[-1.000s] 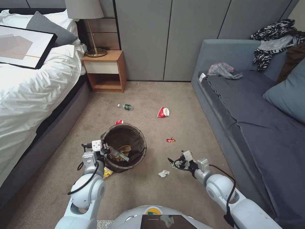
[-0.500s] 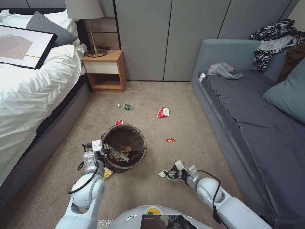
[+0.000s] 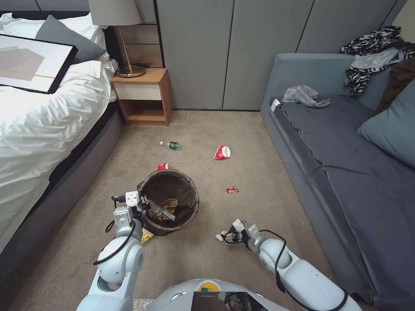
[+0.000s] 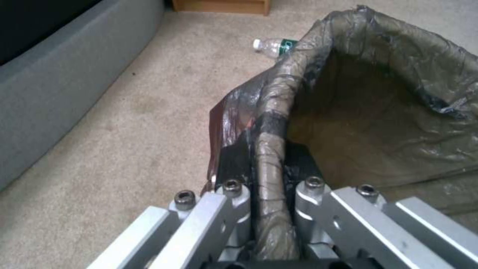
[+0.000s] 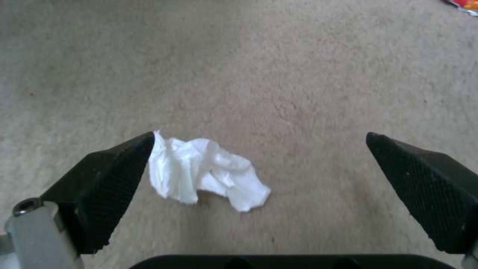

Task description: Pick up the trash bin, then pick up the garbage from the floor and place it into the trash bin.

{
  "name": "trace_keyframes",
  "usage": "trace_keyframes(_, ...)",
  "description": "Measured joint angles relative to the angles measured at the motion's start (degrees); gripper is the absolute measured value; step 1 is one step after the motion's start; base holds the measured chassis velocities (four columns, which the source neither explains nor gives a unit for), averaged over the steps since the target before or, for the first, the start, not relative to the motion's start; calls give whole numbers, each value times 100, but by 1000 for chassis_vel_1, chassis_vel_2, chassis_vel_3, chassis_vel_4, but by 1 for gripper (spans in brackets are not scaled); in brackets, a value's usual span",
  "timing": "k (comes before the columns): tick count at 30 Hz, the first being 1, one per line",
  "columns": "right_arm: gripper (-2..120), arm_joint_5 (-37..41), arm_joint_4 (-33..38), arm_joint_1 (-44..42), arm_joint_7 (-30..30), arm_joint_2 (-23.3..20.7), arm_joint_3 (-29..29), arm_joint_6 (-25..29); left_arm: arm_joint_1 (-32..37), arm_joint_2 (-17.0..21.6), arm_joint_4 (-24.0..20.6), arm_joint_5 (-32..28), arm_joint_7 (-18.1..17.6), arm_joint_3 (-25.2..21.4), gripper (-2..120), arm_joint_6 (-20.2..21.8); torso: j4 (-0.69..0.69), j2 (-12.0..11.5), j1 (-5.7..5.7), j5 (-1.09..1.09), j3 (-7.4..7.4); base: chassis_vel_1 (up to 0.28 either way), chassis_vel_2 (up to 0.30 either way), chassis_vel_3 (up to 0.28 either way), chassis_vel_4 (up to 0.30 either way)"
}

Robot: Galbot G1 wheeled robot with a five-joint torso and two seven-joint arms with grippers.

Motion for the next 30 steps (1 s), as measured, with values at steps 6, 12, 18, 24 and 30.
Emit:
trace_keyframes(6, 100, -169, -323, 162, -8, 244, -93, 93, 6, -4, -25, 4, -6, -8, 5, 0, 0, 0, 0, 0, 0, 0, 0, 0, 0)
trace_keyframes(12, 100, -302, -502, 197, 0, 502, -144, 142, 8, -5, -46, 5, -10, -19, 5, 2, 0, 0, 0, 0, 0, 0, 0, 0, 0)
trace_keyframes(18, 100, -386, -560, 154, 9, 662, -182, 169, 6, 1, -64, 3, -14, -26, 5, 8, 0, 0, 0, 0, 0, 0, 0, 0, 0)
trace_keyframes(24, 100, -462, -549, -4, 22, 681, -179, 166, 10, -10, -69, 2, -17, -28, 5, 8, -1, 0, 0, 0, 0, 0, 0, 0, 0)
trace_keyframes(30, 94, -616, -588, -247, 3, 621, -20, 208, 10, -5, -86, -7, -21, -30, 5, 7, -1, 0, 0, 1, 0, 0, 0, 0, 0)
